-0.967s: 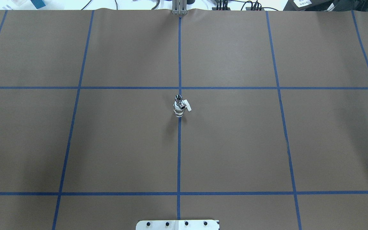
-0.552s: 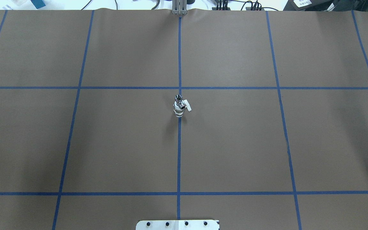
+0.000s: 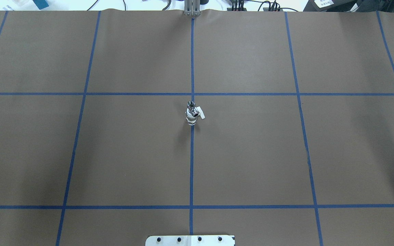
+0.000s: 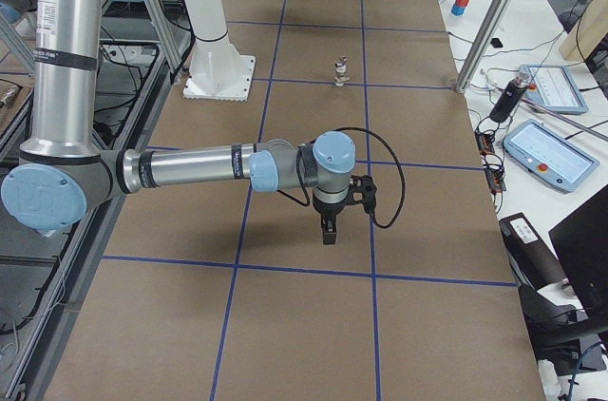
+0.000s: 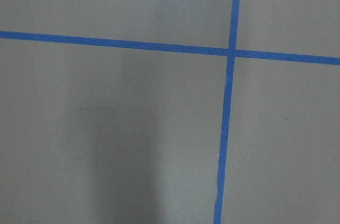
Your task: Assemble PPR valve and pipe with both arms
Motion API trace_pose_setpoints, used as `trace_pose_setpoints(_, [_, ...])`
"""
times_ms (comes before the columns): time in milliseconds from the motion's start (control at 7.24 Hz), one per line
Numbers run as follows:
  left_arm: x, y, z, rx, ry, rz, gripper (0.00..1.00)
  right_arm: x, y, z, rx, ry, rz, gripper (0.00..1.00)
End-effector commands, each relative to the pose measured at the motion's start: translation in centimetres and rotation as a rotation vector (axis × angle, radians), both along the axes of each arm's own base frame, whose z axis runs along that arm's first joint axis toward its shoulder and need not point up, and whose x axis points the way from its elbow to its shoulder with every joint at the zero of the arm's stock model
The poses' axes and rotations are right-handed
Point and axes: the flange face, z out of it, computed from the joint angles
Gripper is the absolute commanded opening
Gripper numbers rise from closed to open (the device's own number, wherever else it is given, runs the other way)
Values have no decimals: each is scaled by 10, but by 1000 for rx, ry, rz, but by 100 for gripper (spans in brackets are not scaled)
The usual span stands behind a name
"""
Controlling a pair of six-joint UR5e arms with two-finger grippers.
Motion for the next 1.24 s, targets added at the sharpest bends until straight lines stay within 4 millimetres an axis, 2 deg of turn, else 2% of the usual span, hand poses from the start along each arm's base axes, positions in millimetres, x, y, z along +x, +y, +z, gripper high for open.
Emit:
trace_pose_setpoints(0, [-3, 0, 1, 9, -39, 1, 99, -3, 1, 1, 0, 1, -12, 99])
trace_pose_setpoints(828, [-2, 0, 2, 7, -32, 1, 99, 1, 3, 0, -13, -8, -12, 99])
trace_pose_setpoints(1105, [-3, 0, -5, 22, -36, -1, 100, 2, 7, 8, -25, 1, -12, 99])
